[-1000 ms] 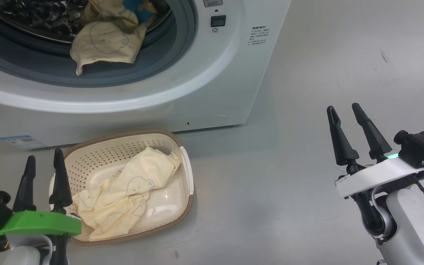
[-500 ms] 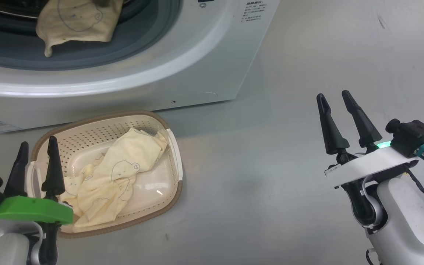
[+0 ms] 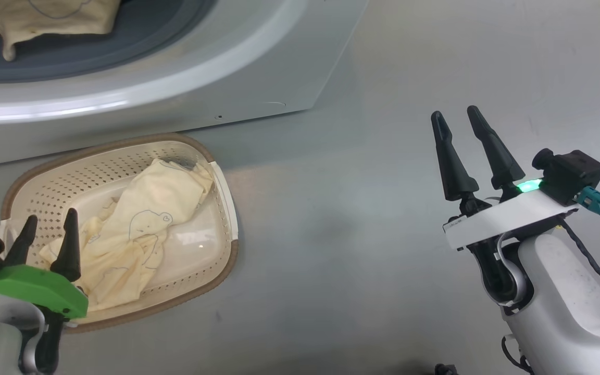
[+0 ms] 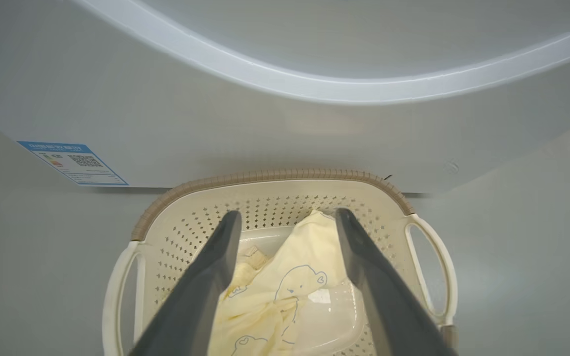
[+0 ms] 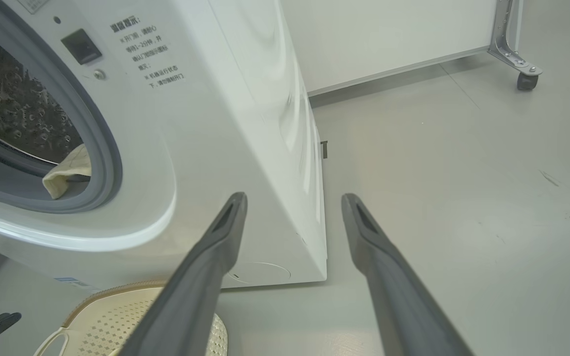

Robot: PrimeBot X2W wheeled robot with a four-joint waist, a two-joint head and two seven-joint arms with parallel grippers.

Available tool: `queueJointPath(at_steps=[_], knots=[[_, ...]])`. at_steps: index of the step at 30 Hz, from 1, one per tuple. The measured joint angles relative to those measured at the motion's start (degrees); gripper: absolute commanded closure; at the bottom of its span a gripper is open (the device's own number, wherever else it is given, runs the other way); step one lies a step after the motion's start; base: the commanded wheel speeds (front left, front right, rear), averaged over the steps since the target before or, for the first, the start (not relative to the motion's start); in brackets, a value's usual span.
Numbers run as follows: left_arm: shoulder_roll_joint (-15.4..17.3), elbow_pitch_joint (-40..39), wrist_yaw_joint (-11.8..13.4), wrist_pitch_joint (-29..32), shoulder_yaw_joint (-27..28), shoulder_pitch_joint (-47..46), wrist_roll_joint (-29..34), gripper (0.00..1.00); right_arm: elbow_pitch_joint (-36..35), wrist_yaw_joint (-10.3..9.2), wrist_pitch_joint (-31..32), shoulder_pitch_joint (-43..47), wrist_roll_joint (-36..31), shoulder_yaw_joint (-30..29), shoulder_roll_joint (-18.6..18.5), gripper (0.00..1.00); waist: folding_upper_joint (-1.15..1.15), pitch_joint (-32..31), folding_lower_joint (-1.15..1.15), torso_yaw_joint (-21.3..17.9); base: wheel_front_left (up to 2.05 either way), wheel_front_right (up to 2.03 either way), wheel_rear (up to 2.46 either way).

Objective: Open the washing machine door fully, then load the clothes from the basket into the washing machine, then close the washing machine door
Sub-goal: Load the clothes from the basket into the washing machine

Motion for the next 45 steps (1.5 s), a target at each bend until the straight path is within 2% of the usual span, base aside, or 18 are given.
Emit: queueJointPath(at_steps=[21, 28, 45], knots=[[4.3, 17.0, -1.2, 10.5, -3.6, -11.7, 0.1, 0.00, -0.1, 0.00, 0.0, -5.1, 0.0, 1.6, 2.9, 0.00, 0.00, 8.8, 0.00, -5.7, 0.00, 0.00, 0.00], [6.6, 20.5, -1.3, 11.0, -4.2, -15.2, 0.7, 0.00, -0.2, 0.00, 0.0, -6.4, -0.1, 1.9, 3.3, 0.00, 0.00, 11.4, 0.00, -7.8, 0.00, 0.00, 0.00], [9.0, 27.6, -1.8, 11.7, -6.0, -21.5, 1.1, 0.00, -0.2, 0.00, 0.0, -8.7, -0.4, 3.4, 4.5, 0.00, 0.00, 16.1, 0.00, -11.9, 0.00, 0.00, 0.00]])
